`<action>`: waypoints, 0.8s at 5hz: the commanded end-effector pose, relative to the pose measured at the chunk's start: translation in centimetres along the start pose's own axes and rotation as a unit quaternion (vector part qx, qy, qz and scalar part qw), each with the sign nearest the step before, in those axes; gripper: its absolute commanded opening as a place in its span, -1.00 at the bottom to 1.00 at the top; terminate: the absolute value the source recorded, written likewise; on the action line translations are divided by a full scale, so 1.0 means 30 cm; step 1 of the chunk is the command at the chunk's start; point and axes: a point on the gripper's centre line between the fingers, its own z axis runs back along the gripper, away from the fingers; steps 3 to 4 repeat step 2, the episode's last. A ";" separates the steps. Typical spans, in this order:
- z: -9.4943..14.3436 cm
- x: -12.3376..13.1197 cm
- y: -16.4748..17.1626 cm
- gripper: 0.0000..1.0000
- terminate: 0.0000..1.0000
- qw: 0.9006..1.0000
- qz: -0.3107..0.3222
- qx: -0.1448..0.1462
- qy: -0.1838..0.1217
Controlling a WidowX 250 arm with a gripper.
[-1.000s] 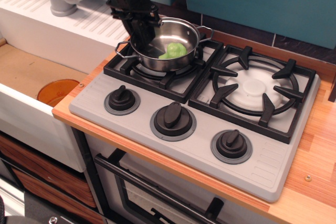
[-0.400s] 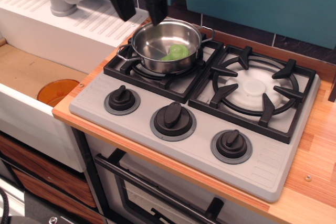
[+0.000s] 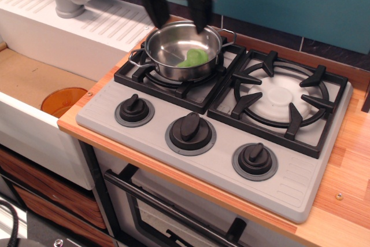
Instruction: Put cauliflower in pot or pan an put pot or pan on stove
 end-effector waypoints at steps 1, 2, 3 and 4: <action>0.040 0.061 -0.152 1.00 -1.00 1.000 -0.002 -0.013 -0.026; 0.027 0.072 -0.193 1.00 1.00 0.999 -0.012 -0.021 -0.023; 0.027 0.072 -0.193 1.00 1.00 0.999 -0.012 -0.021 -0.023; 0.027 0.072 -0.193 1.00 1.00 0.999 -0.012 -0.021 -0.023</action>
